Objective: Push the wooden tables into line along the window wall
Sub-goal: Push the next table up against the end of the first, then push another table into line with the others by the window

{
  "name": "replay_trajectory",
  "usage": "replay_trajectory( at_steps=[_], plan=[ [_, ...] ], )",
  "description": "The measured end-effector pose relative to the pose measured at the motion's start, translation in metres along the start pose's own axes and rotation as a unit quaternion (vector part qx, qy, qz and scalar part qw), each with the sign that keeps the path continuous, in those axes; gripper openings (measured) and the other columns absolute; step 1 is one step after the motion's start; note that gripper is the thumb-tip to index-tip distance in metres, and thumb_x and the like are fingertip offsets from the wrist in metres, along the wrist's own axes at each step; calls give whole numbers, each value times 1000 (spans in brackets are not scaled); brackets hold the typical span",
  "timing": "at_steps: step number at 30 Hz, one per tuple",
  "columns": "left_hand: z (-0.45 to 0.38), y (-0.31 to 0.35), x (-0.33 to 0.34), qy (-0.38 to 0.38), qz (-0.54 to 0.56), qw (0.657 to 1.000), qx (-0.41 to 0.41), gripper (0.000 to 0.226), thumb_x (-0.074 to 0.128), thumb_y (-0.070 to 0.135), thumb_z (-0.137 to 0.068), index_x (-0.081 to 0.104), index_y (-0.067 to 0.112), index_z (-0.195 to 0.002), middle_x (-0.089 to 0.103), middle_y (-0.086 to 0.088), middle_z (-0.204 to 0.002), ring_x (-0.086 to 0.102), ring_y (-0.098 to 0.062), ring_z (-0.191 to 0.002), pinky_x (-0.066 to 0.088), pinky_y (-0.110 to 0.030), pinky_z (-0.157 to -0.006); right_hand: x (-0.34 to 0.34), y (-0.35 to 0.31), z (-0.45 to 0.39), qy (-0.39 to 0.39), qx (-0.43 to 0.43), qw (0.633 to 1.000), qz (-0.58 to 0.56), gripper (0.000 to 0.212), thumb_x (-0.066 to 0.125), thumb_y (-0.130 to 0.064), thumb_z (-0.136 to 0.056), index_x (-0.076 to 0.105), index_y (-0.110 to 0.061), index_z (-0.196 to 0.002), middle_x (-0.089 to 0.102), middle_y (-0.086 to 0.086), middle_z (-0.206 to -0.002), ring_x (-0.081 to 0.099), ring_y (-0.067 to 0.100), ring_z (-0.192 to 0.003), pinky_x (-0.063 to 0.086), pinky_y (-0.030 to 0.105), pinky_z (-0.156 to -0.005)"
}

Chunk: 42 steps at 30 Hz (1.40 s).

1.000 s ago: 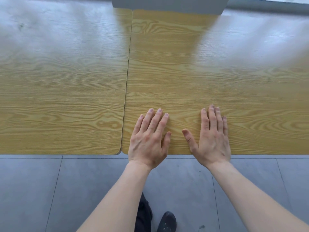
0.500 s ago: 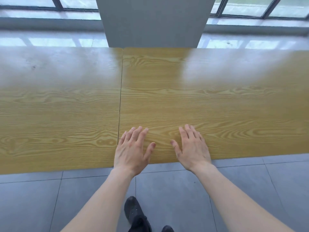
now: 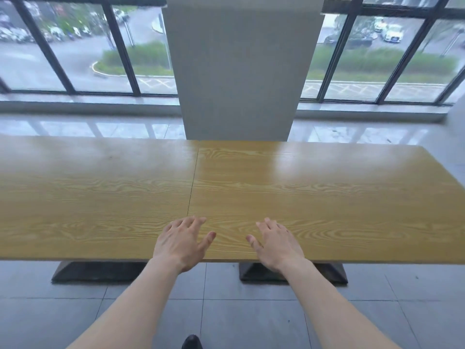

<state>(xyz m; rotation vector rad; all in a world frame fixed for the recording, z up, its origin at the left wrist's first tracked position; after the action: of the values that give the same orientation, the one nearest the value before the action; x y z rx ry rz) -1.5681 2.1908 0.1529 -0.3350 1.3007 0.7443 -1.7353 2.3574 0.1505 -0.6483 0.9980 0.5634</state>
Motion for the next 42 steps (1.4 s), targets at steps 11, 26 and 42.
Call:
replay_trajectory(
  at_steps=[11,26,42],
  plan=[
    [82,-54,-74,40,11,997,-70,69,22,73,-98,32,36,-156,38,10,-161,33,-18,-149,23,-40,-123,-31,-68,35,9,-68,997,20,69,32,-58,-105,22,-21,-162,15,5,-171,15,25,-158,16,42,-126],
    [263,-377,-114,133,103,949,-267,71,20,76,-96,28,40,-157,33,14,-163,27,-16,-152,23,-40,-124,28,-454,58,-21,-275,954,120,65,35,-55,-106,28,-20,-160,25,6,-168,24,28,-154,23,41,-124],
    [443,-705,-99,172,154,859,-457,63,24,68,-101,28,40,-157,28,13,-166,22,-17,-155,11,-37,-125,171,-843,90,-61,-457,871,170,64,36,-57,-105,31,-22,-159,34,0,-163,32,22,-150,29,39,-121]
  ],
)
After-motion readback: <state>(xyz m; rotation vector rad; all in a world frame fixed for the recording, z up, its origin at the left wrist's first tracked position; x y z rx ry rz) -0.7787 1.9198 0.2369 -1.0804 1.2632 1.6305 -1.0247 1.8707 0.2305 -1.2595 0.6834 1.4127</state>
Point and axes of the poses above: each hand's wrist, its own z-axis away from the middle knuckle, its own x-axis out of the palm, y = z × x, the point moved 3 cm from there along -z, towards the middle knuckle
